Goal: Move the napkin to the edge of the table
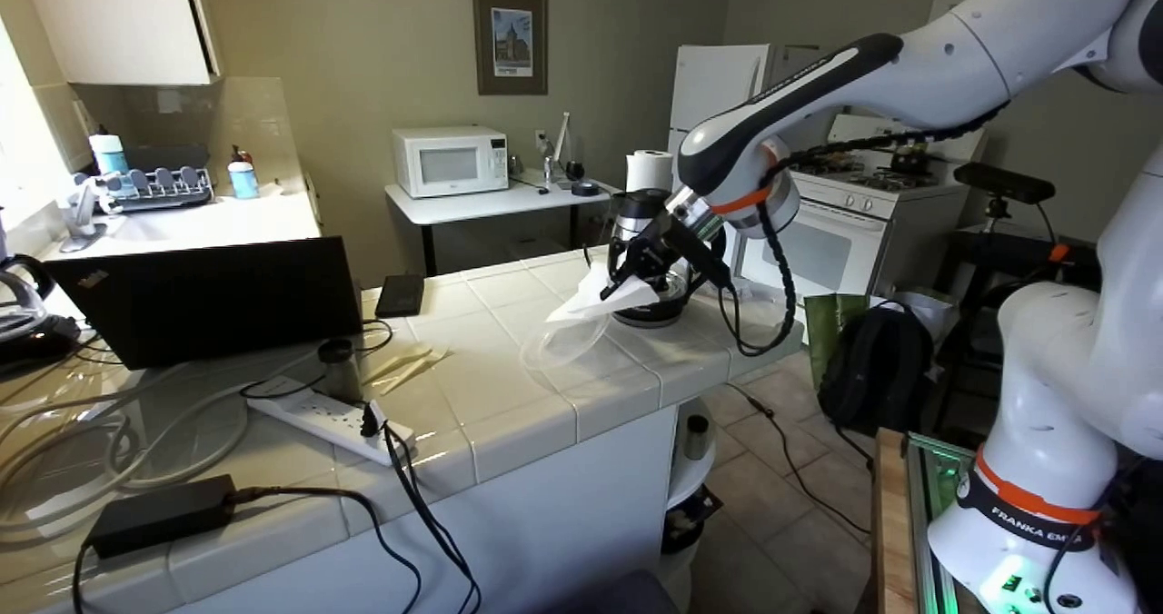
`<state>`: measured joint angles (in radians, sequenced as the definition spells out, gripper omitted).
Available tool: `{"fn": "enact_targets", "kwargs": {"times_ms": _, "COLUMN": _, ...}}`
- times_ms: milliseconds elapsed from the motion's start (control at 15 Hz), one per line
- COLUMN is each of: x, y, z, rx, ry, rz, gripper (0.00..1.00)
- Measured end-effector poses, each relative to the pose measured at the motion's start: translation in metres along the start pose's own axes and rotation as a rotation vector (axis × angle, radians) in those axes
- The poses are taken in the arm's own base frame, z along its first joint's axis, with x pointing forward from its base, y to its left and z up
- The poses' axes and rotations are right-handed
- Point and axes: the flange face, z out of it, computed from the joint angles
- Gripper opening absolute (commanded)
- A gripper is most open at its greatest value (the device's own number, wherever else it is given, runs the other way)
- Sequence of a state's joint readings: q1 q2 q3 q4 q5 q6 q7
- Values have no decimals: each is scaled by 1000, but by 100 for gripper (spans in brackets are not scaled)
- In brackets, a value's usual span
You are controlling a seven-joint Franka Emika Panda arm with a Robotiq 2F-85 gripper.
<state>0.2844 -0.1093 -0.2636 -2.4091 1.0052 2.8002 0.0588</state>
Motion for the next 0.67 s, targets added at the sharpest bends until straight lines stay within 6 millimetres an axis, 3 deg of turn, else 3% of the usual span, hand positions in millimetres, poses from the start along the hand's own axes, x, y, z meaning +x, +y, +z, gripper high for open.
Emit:
{"fn": "enact_targets", "kwargs": {"times_ms": 400, "x": -4, "y": 22, "z": 32, "rx": -81, "ry": -59, "rz": -1, "gripper": 76}}
{"fn": "enact_targets", "kwargs": {"times_ms": 600, "x": -13, "y": 17, "z": 44, "rx": -154, "ry": -45, "rz": -11, "gripper": 100}}
{"fn": "enact_targets", "kwargs": {"times_ms": 667, "x": -16, "y": 13, "z": 46, "rx": -183, "ry": -30, "rz": -14, "gripper": 100}}
